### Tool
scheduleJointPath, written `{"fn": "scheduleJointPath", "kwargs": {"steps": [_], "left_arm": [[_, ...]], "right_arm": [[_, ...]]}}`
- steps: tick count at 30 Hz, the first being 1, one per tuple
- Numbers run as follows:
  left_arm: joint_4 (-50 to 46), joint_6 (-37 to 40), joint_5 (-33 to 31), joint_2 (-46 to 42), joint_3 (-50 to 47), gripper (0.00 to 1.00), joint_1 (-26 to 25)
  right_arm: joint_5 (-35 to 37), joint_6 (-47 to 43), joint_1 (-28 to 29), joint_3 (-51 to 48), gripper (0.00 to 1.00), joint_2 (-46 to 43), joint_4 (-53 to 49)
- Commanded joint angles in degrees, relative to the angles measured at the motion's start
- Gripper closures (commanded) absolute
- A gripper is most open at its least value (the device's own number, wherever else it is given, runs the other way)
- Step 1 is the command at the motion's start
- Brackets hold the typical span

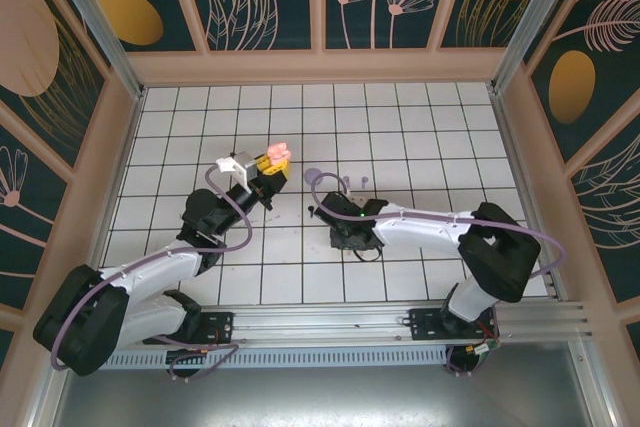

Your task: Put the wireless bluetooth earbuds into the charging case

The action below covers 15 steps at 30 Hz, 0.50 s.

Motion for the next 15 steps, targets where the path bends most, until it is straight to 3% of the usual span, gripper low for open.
{"fn": "scheduleJointPath", "kwargs": {"steps": [1,15], "left_arm": [[3.48,-0.41,0.05,0.18,-0.25,1.0,-0.07],[3.33,-0.26,0.49,0.58,-0.18,1.0,-0.07]], "right_arm": [[2.11,0.89,0.6,2.06,0.61,1.65,-2.61],[1.31,0.79,0.67,1.78,0.64,5.0,-1.1]]}}
